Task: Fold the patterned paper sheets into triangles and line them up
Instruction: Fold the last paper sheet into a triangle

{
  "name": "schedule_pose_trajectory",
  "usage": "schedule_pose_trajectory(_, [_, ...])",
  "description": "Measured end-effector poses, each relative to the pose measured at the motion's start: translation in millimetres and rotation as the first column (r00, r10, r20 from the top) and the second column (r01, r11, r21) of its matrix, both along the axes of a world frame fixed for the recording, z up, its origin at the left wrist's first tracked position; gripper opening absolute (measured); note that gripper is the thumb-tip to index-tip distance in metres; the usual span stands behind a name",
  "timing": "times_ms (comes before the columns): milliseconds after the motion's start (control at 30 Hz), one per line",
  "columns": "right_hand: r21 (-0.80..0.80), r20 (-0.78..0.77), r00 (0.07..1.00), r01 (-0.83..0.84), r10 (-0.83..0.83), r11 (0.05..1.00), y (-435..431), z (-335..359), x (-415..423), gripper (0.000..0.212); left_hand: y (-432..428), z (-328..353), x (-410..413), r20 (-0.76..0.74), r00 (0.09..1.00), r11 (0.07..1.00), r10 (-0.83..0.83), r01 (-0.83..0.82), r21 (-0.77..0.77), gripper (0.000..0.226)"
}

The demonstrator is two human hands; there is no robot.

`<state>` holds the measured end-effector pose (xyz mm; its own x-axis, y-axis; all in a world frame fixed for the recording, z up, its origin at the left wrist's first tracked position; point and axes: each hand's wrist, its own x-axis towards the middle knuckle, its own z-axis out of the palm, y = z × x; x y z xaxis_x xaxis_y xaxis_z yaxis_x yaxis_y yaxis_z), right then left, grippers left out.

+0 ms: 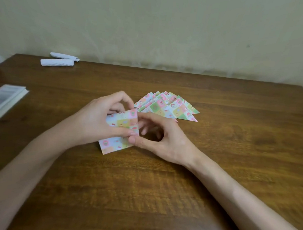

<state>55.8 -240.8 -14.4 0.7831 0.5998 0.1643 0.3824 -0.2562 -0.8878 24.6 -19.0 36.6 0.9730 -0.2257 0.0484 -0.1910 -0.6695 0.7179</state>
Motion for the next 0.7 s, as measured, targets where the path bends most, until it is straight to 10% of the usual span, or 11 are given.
schedule_pose_trajectory(400, [-0.027, 0.424, 0.901, 0.115, -0.093, 0.993, -40.5, 23.1, 1.6, 0.006, -15.6, -3.4, -13.3, 0.195, 0.979, 0.971, -0.059, 0.102, -0.217, 0.067])
schedule_pose_trajectory(700, [-0.223, 0.746, 0.666, 0.221, 0.02, 0.95, -86.6, 20.9, -0.8, 0.007, -19.9, -18.5, -9.7, 0.514, 0.828, 0.97, -0.224, 0.138, 0.201, 0.014])
